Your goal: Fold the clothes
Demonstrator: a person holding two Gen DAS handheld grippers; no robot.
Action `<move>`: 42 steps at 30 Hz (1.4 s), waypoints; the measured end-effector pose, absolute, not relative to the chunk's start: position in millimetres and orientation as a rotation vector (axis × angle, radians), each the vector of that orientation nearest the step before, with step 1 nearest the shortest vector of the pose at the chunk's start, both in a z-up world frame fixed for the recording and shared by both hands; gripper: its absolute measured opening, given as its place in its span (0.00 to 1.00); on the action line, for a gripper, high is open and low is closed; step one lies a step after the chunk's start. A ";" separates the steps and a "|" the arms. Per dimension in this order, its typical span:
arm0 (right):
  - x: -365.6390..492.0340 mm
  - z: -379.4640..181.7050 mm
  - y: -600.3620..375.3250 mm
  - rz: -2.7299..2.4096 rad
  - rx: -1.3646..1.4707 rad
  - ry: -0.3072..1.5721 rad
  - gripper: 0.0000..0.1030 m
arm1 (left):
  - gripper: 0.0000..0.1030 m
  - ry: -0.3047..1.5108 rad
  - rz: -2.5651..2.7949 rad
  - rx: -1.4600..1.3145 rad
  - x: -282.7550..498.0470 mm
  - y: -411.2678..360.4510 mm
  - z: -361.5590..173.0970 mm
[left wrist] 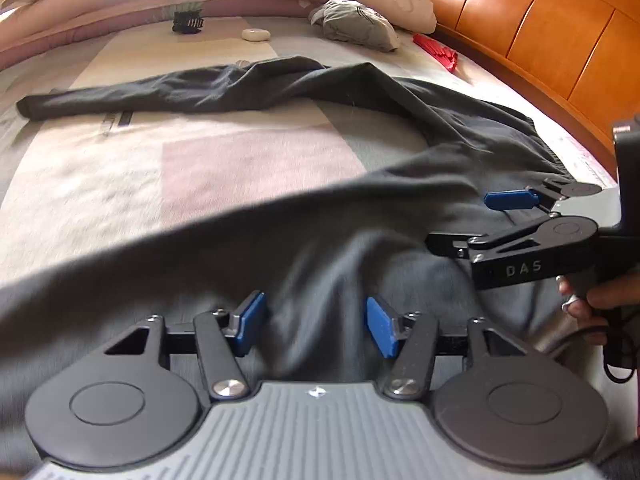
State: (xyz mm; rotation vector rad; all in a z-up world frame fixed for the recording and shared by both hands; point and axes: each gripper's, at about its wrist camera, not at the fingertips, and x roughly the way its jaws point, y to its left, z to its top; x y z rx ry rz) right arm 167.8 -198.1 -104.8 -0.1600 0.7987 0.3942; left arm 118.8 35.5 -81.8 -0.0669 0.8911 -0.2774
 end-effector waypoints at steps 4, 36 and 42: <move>166.3 -92.6 -204.2 0.408 -0.161 0.846 1.00 | 0.55 0.911 -0.304 -0.102 110.7 48.8 -74.0; 147.7 -92.7 -222.2 0.323 -0.265 0.875 1.00 | 0.59 0.908 -0.295 -0.125 126.0 44.9 -77.5; 126.6 -99.9 -250.0 0.306 -0.122 0.862 1.00 | 0.65 0.905 -0.319 -0.047 116.9 33.8 -66.9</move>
